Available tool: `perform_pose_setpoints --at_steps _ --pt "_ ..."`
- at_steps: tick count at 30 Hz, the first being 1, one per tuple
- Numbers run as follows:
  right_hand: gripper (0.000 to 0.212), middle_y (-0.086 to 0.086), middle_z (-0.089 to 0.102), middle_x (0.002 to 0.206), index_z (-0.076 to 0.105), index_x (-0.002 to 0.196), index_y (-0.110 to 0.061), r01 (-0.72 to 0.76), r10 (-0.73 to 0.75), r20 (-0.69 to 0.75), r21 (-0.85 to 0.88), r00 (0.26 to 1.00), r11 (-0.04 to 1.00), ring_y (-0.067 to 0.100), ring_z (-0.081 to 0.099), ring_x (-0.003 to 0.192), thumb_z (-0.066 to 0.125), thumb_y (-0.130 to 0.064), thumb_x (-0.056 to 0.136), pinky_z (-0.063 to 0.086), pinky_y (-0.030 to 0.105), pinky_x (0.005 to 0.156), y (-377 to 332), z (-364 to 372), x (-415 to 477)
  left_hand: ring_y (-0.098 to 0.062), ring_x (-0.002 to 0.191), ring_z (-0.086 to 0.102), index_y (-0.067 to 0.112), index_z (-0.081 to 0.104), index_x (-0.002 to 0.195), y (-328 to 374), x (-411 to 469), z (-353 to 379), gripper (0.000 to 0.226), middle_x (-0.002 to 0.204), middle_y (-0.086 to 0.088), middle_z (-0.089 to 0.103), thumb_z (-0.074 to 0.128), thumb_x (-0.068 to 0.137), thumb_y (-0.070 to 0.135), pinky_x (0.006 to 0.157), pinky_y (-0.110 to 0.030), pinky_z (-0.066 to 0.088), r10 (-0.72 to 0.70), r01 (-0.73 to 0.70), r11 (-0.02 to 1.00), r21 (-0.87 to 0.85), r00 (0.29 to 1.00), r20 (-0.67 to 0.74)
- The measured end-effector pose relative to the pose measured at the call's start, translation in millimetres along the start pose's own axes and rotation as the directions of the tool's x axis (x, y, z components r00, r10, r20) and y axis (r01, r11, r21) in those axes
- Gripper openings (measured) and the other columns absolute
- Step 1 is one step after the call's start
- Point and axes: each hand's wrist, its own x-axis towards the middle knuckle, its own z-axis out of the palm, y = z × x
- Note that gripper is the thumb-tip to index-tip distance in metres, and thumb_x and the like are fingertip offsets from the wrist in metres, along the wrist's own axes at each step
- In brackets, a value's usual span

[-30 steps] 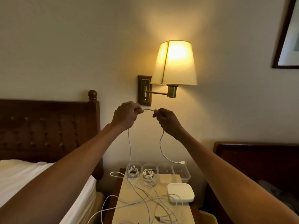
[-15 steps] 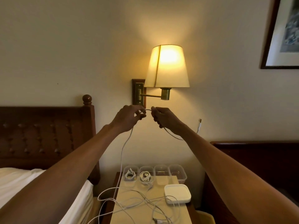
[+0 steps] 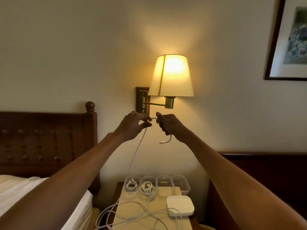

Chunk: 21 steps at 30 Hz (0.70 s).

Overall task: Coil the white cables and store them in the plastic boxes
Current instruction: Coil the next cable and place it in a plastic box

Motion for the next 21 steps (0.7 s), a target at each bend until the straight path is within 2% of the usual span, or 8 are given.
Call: perform_pose_setpoints --at_steps 2,4,8,13,15,17,19,21 --pt "0.043 0.0 0.042 0.061 0.057 0.08 -0.009 -0.037 0.038 -0.014 0.068 0.999 0.997 0.011 0.033 0.053 0.043 -0.043 0.101 0.031 0.022 0.049 0 1 -1 -0.019 0.102 0.063 0.022 0.073 0.11 -1 1 5 0.018 0.104 0.0 0.073 0.063 0.095 0.019 0.085 -0.035 0.052 0.017 -0.015 1.0 0.022 0.997 -0.071" --pt "0.042 0.0 0.042 0.064 0.057 0.083 -0.009 -0.08 0.08 0.002 0.157 0.997 0.984 0.01 0.032 0.052 0.044 -0.045 0.1 0.03 0.022 0.05 3 -2 -3 -0.02 0.098 0.064 0.021 0.073 0.11 -7 1 5 0.02 0.103 -0.003 0.073 0.058 0.098 0.017 0.081 -0.036 0.053 -0.052 0.058 0.997 0.045 0.991 -0.122" --pt "0.039 -0.002 0.039 0.065 0.055 0.09 -0.01 -0.205 0.172 0.133 0.295 0.976 0.933 0.007 0.027 0.048 0.043 -0.047 0.099 0.027 0.02 0.046 5 -3 -8 -0.024 0.087 0.068 0.018 0.067 0.109 -18 -1 12 0.016 0.098 -0.004 0.073 0.055 0.099 0.014 0.072 -0.037 0.057 -0.205 0.21 0.978 0.009 0.963 -0.174" --pt "0.038 -0.006 0.031 0.057 0.048 0.08 -0.015 -0.329 0.141 0.347 0.574 0.927 0.75 0.008 0.022 0.044 0.043 -0.046 0.1 0.021 0.018 0.04 2 5 -12 -0.022 0.075 0.065 0.016 0.061 0.101 -9 -1 32 0.01 0.094 -0.006 0.07 0.056 0.098 0.008 0.07 -0.04 0.06 -0.276 0.274 0.961 -0.036 0.939 -0.203" --pt "0.034 -0.006 0.032 0.056 0.048 0.079 -0.015 -0.346 0.128 0.356 0.661 0.926 0.665 0.007 0.023 0.043 0.04 -0.038 0.103 0.022 0.018 0.038 5 6 -12 -0.022 0.073 0.062 0.016 0.061 0.101 -8 0 34 0.01 0.093 -0.006 0.069 0.054 0.099 0.008 0.065 -0.035 0.057 -0.318 0.322 0.947 -0.013 0.927 -0.198" --pt "0.029 -0.006 0.034 0.057 0.051 0.085 -0.013 -0.302 0.109 0.301 0.73 0.947 0.613 0.007 0.025 0.044 0.038 -0.029 0.104 0.025 0.017 0.038 10 8 -10 -0.02 0.073 0.059 0.018 0.062 0.099 -5 0 34 0.014 0.096 -0.005 0.067 0.052 0.099 0.008 0.061 -0.029 0.049 -0.366 0.368 0.93 0.004 0.926 -0.095" --pt "0.024 -0.005 0.039 0.06 0.055 0.095 -0.011 -0.209 0.094 0.191 0.784 0.977 0.585 0.007 0.028 0.046 0.037 -0.024 0.105 0.028 0.016 0.041 14 7 -5 -0.015 0.073 0.06 0.021 0.063 0.099 1 -1 35 0.018 0.096 -0.004 0.065 0.05 0.1 0.008 0.061 -0.028 0.048 -0.357 0.369 0.926 -0.081 0.925 0.131" --pt "0.027 -0.004 0.046 0.064 0.06 0.107 -0.007 -0.103 0.117 0.04 0.789 0.992 0.606 0.008 0.032 0.051 0.039 -0.024 0.105 0.035 0.017 0.046 20 3 0 -0.007 0.063 0.059 0.02 0.063 0.106 12 -6 35 0.017 0.086 -0.001 0.062 0.049 0.102 0.011 0.056 -0.025 0.049 -0.287 0.378 0.904 -0.201 0.883 0.37"
